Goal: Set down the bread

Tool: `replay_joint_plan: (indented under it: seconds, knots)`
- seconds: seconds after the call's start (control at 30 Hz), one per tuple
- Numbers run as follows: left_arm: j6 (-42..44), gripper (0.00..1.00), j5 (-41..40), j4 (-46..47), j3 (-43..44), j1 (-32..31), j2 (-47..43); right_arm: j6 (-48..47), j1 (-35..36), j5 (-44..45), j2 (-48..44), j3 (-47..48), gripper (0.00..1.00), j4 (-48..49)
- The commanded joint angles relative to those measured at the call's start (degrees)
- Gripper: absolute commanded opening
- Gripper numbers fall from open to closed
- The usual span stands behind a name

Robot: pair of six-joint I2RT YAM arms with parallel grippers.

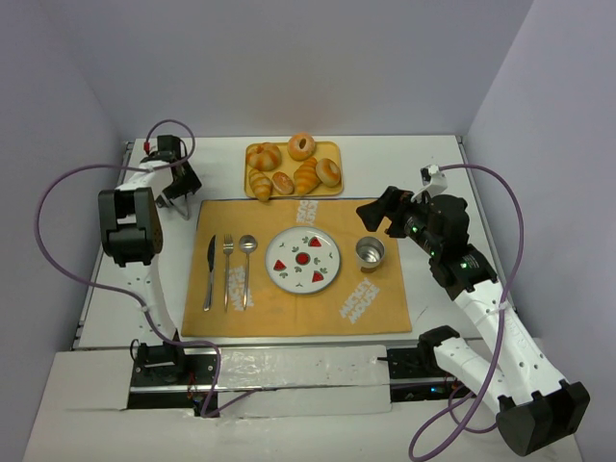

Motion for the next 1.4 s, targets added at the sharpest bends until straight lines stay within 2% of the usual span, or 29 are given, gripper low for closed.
replay_joint_plan:
  seconds: [0.0,0.43,0.77,0.87,0.97,1.1,1.2,1.37]
  knots:
    - [0.9,0.99,-1.5,-1.4,3.2,0.2,0.9,-0.6,0.4,0.0,-0.7,-0.4,1.00,2.0]
    - [2.2,0.99,0.4,-1.4,3.5,1.7,1.9,-0.1,0.4,0.1,-0.4,-1.2,1.00,2.4]
    - [3.6,0.92,4.4,-1.1,4.0,3.0,2.4,0.2,0.4,-0.4,0.2,-1.0,1.00,2.8]
    - [3.6,0.87,5.4,-1.2,4.3,3.0,3.0,0.2,0.4,-0.3,0.2,-0.9,1.00,2.5]
    - [3.8,0.76,6.9,-1.2,4.3,3.0,3.4,0.3,0.4,-0.2,0.1,-1.0,1.00,2.6]
    - [3.6,0.54,7.9,-1.1,3.6,3.0,3.1,0.5,0.4,-0.5,0.0,-1.0,1.00,2.8]
    - [3.2,0.48,8.4,-0.5,2.6,2.9,1.9,0.6,0.4,-0.5,0.0,-1.1,1.00,2.8]
    - [2.7,0.46,9.0,0.2,0.9,2.8,-1.0,0.7,0.4,-0.7,-0.2,-1.1,1.00,2.8]
